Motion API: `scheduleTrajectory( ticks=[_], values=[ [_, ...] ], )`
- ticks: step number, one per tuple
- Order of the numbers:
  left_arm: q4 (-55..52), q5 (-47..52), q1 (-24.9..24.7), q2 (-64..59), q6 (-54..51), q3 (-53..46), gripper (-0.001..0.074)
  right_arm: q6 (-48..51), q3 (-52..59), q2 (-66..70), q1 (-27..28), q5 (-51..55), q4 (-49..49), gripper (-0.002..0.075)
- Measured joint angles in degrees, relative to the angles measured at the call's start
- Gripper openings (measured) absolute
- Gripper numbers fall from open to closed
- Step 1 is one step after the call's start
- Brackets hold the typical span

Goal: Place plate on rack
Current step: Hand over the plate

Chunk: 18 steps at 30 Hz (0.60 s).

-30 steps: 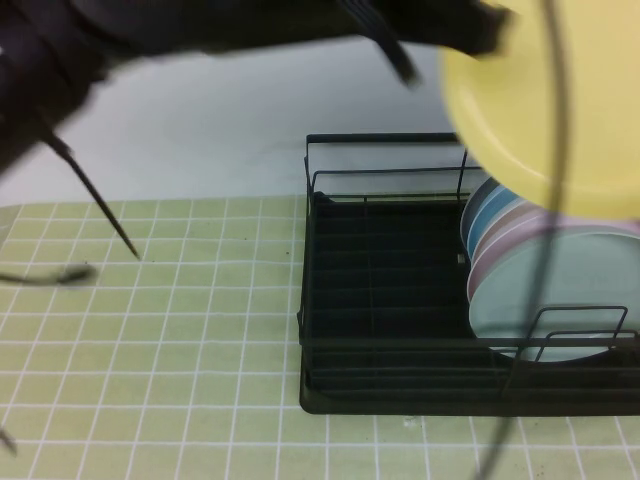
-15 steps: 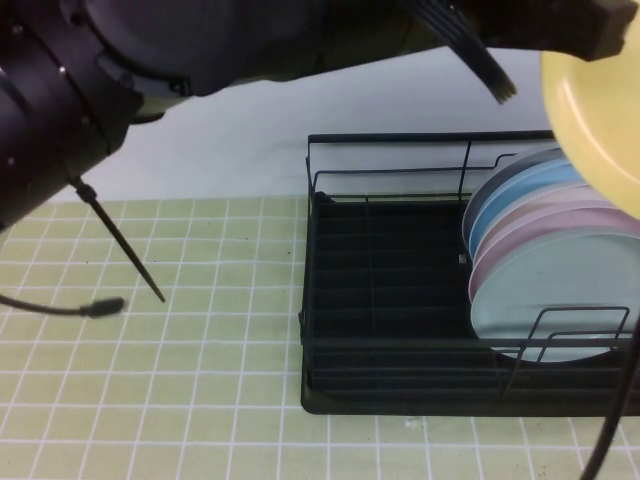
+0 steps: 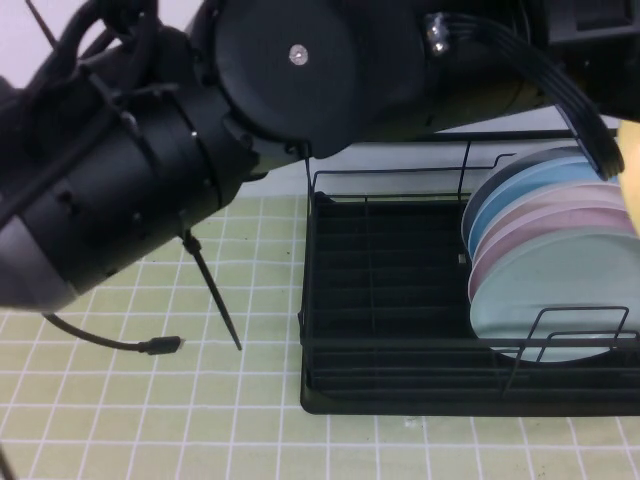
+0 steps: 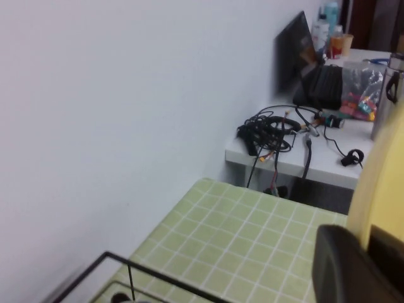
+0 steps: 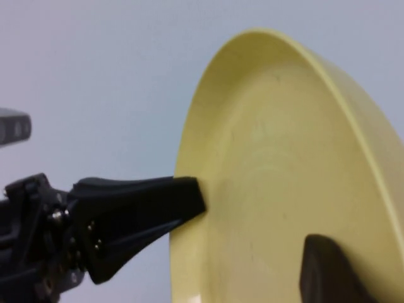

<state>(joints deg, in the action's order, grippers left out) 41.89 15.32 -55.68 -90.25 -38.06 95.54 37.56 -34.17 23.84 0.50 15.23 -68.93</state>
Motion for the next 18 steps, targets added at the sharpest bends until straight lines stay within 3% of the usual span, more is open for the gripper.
scheduleTrajectory(
  ticks=[3,7,9,10,14,18],
  values=[
    [0.2,3.6,-0.3,-0.2,-0.6,0.0,0.0145,2.3,0.0,0.0,0.0,1.4,-0.1,-0.0002],
    [0.4,6.3,-0.3,-0.1,0.4,0.0,0.0533,5.0,0.0,0.1,0.0,1.7,-1.0,-0.0002],
    [0.1,7.0,-0.3,0.4,0.0,0.0,0.0664,6.4,0.0,0.1,0.0,1.6,-1.0,-0.0002],
    [0.0,7.5,-0.3,0.8,-1.2,0.0,0.0694,7.9,0.0,0.1,0.0,1.0,-1.0,-0.0002],
    [-3.6,7.6,-0.3,4.2,-1.9,0.0,0.0635,15.9,-0.6,0.1,0.0,1.0,-0.9,-0.0002],
    [-12.3,8.0,-0.3,8.8,1.2,0.0,0.0465,21.0,-4.1,2.3,0.0,2.8,-0.9,-0.0002]
  ],
)
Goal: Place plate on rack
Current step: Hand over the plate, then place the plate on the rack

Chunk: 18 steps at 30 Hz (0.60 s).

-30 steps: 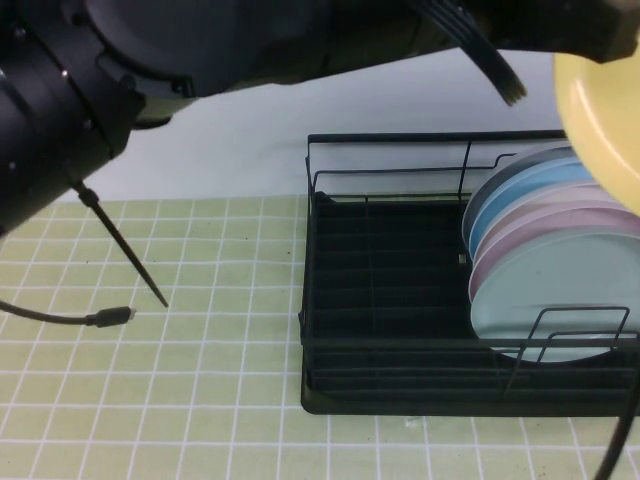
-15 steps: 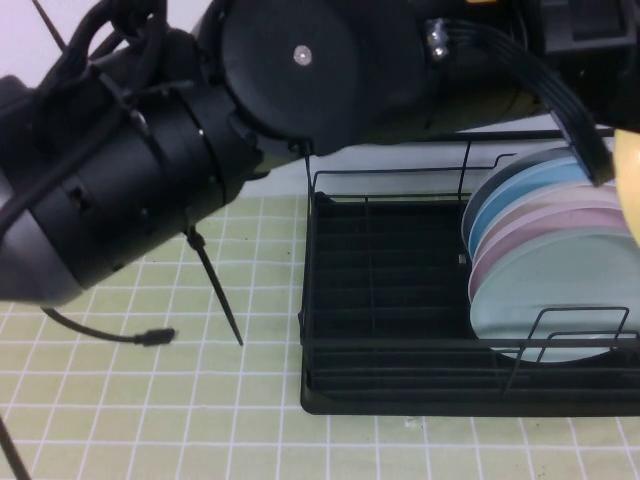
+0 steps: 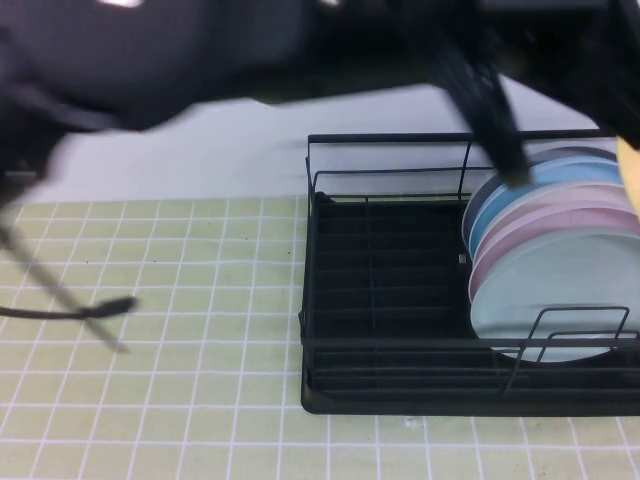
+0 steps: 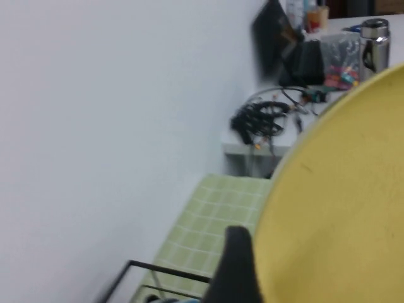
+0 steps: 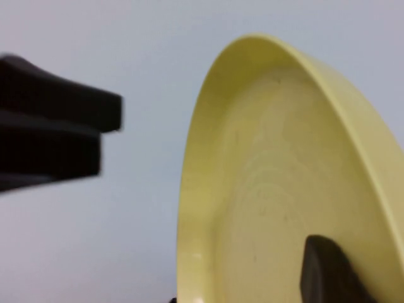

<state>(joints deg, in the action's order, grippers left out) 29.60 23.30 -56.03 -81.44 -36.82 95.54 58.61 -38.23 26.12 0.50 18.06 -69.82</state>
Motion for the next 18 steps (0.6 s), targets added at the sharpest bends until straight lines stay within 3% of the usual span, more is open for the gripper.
scheduleTrajectory(
  ticks=[2,6,10,13,18],
  values=[
    [-6.1,1.6,0.2,2.2,3.8,0.0,0.0342,3.8,-2.4,1.6,0.0,1.4,0.7,-0.0003],
    [-17.4,8.4,2.4,6.9,13.5,0.0,-0.0001,8.0,-9.4,6.9,0.0,9.3,10.0,-0.0003],
    [-26.9,13.7,5.0,10.3,21.7,0.0,0.0000,8.5,-18.6,14.8,0.0,23.4,28.2,-0.0003],
    [-33.0,16.0,5.7,13.0,25.9,-1.3,0.0000,14.2,-23.7,20.1,0.0,30.9,36.5,-0.0003],
    [-41.4,14.3,5.7,20.3,35.8,-13.0,0.0001,31.4,-26.9,27.6,0.0,35.4,35.7,-0.0003]
  ],
)
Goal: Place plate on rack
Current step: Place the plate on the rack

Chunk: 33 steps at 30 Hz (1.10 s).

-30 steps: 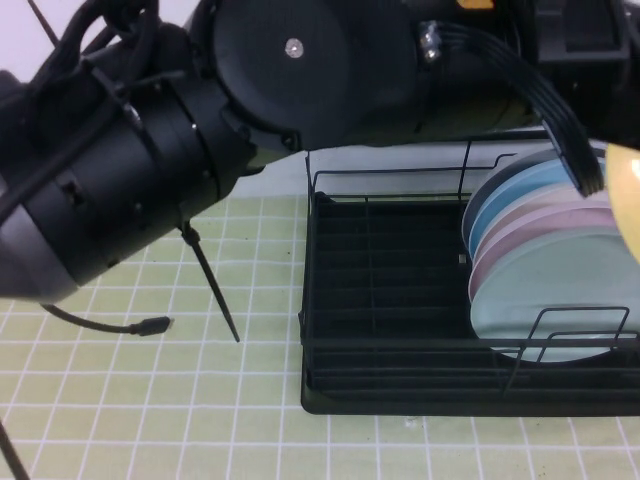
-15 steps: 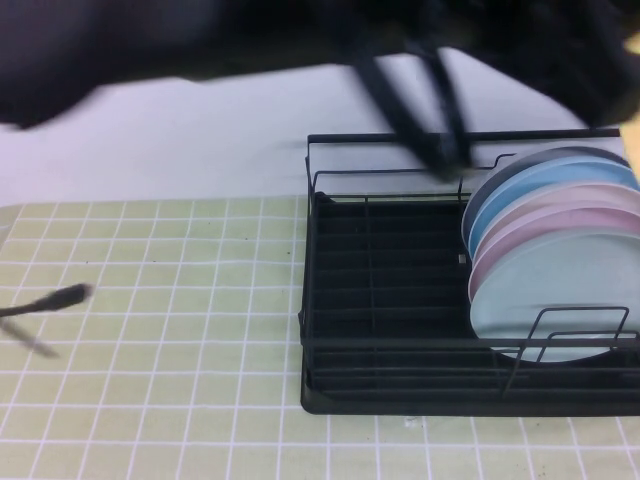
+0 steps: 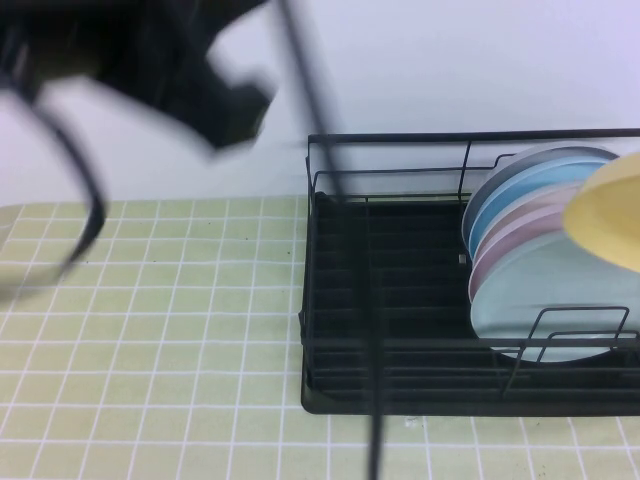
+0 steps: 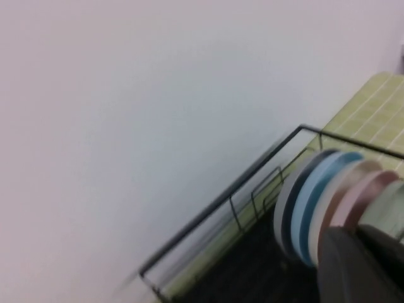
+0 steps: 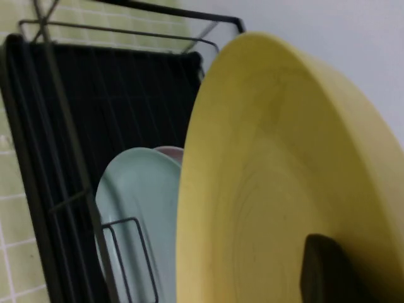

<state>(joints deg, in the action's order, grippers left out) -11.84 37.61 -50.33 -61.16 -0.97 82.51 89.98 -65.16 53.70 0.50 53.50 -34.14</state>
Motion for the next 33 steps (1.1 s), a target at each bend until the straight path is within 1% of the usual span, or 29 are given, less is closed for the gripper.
scheduleTrajectory(
  ticks=[2,4,7,10,13,18,23,33],
  values=[
    [-2.6,-3.7,0.0,4.1,3.0,-7.8,0.0000,5.5,-0.5,2.8,0.0,1.9,-3.6,-0.0003],
    [-5.4,-8.7,0.0,8.0,3.3,-15.1,0.0000,8.7,-1.4,5.4,0.0,4.5,-6.0,-0.0003],
    [-9.0,-14.5,0.0,14.1,4.2,-24.8,0.0000,9.9,-2.1,9.1,0.0,4.7,-6.9,-0.0003],
    [-11.9,-18.7,0.0,19.1,8.1,-32.2,0.0000,11.2,-2.1,11.9,0.0,2.4,-6.5,-0.0003],
    [-15.0,-20.3,0.0,22.8,11.3,-36.8,0.0000,12.5,-2.1,14.4,0.0,1.5,-6.4,-0.0003],
    [-15.8,-20.4,0.0,26.2,12.5,-41.1,0.0000,14.7,-2.1,18.3,-0.1,0.8,-7.0,-0.0003],
    [-16.3,-20.5,0.0,26.2,14.0,-41.7,0.0000,15.7,-2.1,21.8,-0.1,0.7,-7.4,-0.0003],
    [-16.8,-25.7,0.0,26.2,14.8,-41.7,0.0000,15.3,-2.1,25.6,-0.1,-0.7,-7.6,-0.0003]
  ],
)
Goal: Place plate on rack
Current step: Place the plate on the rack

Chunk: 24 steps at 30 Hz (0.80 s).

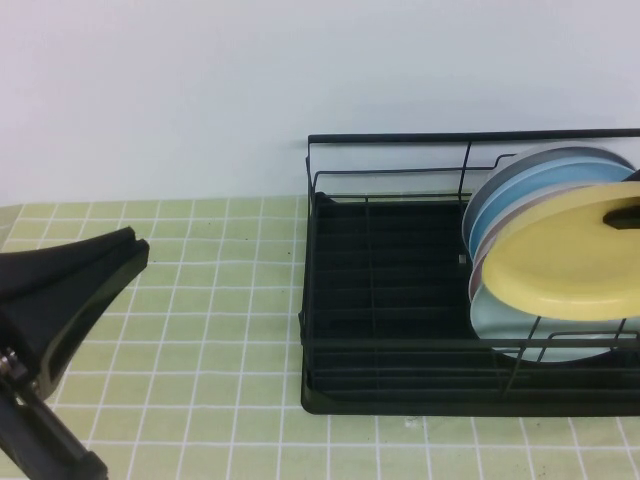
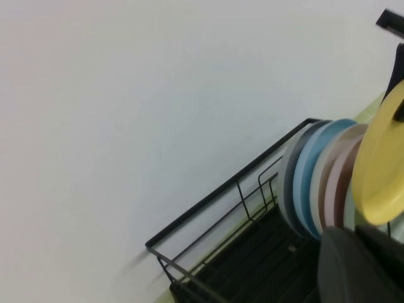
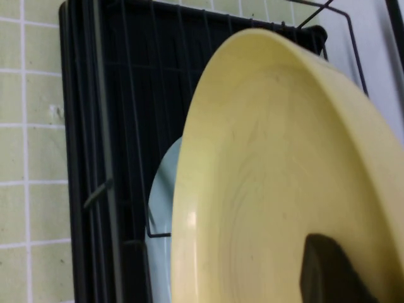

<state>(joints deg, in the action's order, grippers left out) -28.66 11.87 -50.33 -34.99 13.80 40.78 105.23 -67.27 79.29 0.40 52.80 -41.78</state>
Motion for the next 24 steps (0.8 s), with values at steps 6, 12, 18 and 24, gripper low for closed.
scheduleTrajectory(
  ticks=[6,12,18,24],
  values=[
    [-1.7,0.5,0.0,0.0,0.0,0.0,0.0000,0.0,0.0,1.5,0.0,-0.2,2.9,-0.0003],
    [-3.1,0.5,0.0,0.0,0.0,0.0,0.0000,-0.4,0.0,3.6,0.0,-0.1,4.6,-0.0003],
    [-3.4,0.5,0.0,0.0,0.0,0.0,0.0000,-0.4,0.0,4.8,0.0,-0.1,4.3,-0.0003],
    [-3.4,0.7,0.0,0.0,0.0,0.0,0.0000,0.1,0.0,5.0,0.0,-0.9,3.7,0.0054]
  ],
)
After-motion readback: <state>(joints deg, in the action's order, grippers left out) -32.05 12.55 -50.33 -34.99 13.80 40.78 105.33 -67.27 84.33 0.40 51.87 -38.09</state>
